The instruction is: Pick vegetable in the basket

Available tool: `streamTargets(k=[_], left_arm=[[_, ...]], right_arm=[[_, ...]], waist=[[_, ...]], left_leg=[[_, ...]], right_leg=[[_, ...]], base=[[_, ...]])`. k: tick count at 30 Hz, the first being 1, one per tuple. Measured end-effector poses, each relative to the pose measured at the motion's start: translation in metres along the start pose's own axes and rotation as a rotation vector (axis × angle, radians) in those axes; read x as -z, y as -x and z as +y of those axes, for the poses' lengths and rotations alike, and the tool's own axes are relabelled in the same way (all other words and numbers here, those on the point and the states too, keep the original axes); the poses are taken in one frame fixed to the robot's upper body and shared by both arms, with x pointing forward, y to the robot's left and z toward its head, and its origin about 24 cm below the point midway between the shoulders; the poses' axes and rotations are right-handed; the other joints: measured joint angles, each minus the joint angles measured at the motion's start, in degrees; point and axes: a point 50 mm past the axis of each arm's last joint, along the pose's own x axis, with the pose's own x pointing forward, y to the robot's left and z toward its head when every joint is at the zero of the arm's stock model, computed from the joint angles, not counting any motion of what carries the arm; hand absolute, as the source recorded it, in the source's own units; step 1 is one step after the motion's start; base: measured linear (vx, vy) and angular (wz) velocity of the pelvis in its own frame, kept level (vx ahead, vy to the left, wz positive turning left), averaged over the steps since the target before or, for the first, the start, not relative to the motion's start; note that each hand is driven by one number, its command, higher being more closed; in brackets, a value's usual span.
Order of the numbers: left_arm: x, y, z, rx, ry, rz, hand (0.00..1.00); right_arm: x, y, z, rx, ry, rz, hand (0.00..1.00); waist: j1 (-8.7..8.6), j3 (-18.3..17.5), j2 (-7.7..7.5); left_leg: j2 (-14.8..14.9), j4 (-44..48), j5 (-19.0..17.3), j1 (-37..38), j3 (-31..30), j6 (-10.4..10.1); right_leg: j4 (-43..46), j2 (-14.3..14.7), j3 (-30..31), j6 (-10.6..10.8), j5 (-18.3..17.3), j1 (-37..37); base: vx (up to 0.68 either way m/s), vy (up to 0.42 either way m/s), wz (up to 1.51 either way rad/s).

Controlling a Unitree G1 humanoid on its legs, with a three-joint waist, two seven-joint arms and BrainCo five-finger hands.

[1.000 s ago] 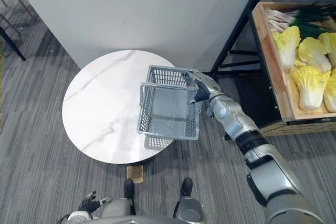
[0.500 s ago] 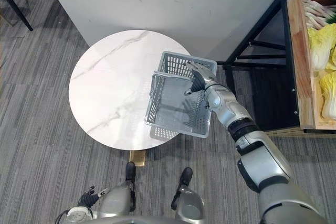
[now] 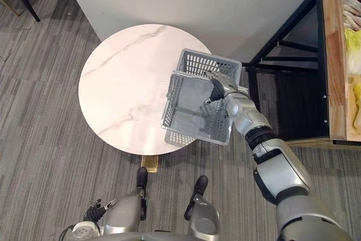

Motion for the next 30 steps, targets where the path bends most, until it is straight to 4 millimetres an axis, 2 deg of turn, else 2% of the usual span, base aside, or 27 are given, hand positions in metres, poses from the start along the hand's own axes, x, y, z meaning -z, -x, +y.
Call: streamTargets(k=[8,9,21,30], left_arm=[[-0.003,-0.001,-0.001,0.008,-0.014,-0.01,0.0],[-0.003,-0.001,-0.002,0.008,-0.014,-0.013,0.0],[-0.008,-0.001,-0.004,0.02,-0.032,-0.033,0.0],[-0.008,-0.001,-0.004,0.022,-0.039,-0.034,0.0]], right_arm=[[0.008,-0.003,-0.012,0.043,-0.009,0.042,0.0],[0.011,-0.003,-0.014,0.051,-0.019,0.057,1.0],[0.022,-0.003,-0.025,0.082,-0.007,0.1,1.0],[0.03,0.0,-0.023,0.064,0.026,0.118,1.0]], waist=[[-0.04,0.9,0.42],[0.0,1.2,0.53],[0.24,2.4,1.3],[0.3,2.4,1.29]], left_leg=[[-0.2,0.0,0.2,-0.8,-0.1,0.2],[-0.3,0.0,0.2,-0.9,-0.1,0.3],[-1.1,0.0,0.4,-0.9,-0.3,0.6],[-1.2,0.0,0.5,-0.2,-0.6,0.6]], right_leg=[[-0.1,-0.2,-0.2,0.0,0.0,-0.7],[-0.1,-0.2,-0.2,-0.2,0.2,-0.8],[-0.1,-1.1,-0.2,-0.1,0.5,-0.8],[-0.2,-1.1,-0.6,-0.1,0.5,0.2]], base=[[0.0,0.0,0.0],[0.0,0.0,0.0],[0.0,0.0,0.0],[0.0,0.0,0.0]])
